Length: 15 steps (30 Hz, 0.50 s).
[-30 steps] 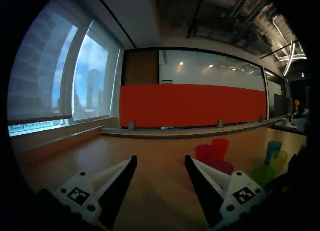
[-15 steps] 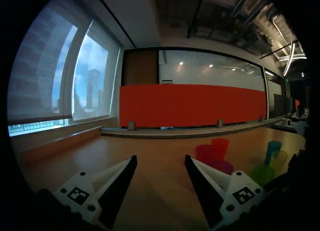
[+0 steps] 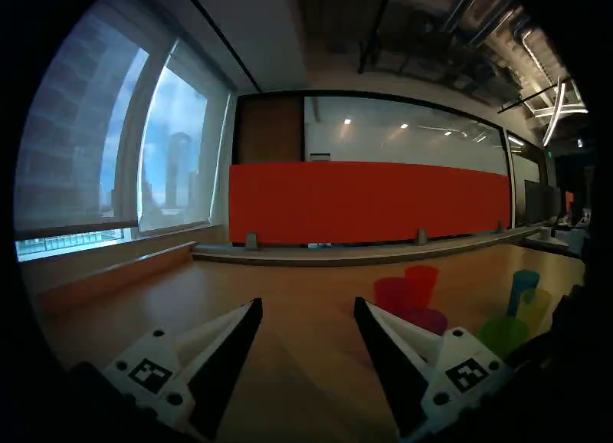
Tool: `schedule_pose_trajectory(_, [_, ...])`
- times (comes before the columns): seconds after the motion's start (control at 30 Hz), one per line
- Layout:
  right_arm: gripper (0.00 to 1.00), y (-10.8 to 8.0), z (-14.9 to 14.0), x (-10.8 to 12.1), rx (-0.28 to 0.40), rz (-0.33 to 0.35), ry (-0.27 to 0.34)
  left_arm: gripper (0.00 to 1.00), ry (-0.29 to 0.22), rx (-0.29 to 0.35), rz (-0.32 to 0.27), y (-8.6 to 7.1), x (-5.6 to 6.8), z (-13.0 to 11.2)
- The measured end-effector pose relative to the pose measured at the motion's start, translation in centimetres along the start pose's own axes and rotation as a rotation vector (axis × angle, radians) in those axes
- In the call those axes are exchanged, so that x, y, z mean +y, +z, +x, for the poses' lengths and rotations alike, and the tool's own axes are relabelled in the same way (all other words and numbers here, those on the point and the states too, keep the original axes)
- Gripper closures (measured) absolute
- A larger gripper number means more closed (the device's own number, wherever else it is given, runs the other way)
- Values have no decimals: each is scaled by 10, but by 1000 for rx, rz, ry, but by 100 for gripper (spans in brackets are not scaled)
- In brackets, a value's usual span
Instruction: Pour water
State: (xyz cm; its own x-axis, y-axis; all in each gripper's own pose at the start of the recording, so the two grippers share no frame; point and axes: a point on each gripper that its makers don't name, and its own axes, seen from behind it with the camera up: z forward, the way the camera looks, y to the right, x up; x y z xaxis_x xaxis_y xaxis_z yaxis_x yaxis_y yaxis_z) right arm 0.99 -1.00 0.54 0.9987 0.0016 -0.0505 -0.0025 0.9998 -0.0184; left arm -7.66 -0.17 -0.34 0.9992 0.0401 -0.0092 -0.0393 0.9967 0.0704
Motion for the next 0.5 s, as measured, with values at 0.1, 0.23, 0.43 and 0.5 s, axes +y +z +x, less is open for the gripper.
schedule_pose_trajectory(0.1, [1, 2, 0, 2, -2, -4, -3, 12, 0, 0, 0, 0, 0, 0])
schedule_pose_trajectory(0.23, [1, 2, -2, 4, -9, -7, -5, 12, 0, 0, 0, 0, 0, 0])
schedule_pose_trajectory(0.43, [1, -3, -9, 7, -20, -1, -6, 12, 0, 0, 0, 0, 0, 0])
schedule_pose_trajectory(0.5, [1, -4, -11, 8, -23, 0, -7, 12, 0, 0, 0, 0, 0, 0])
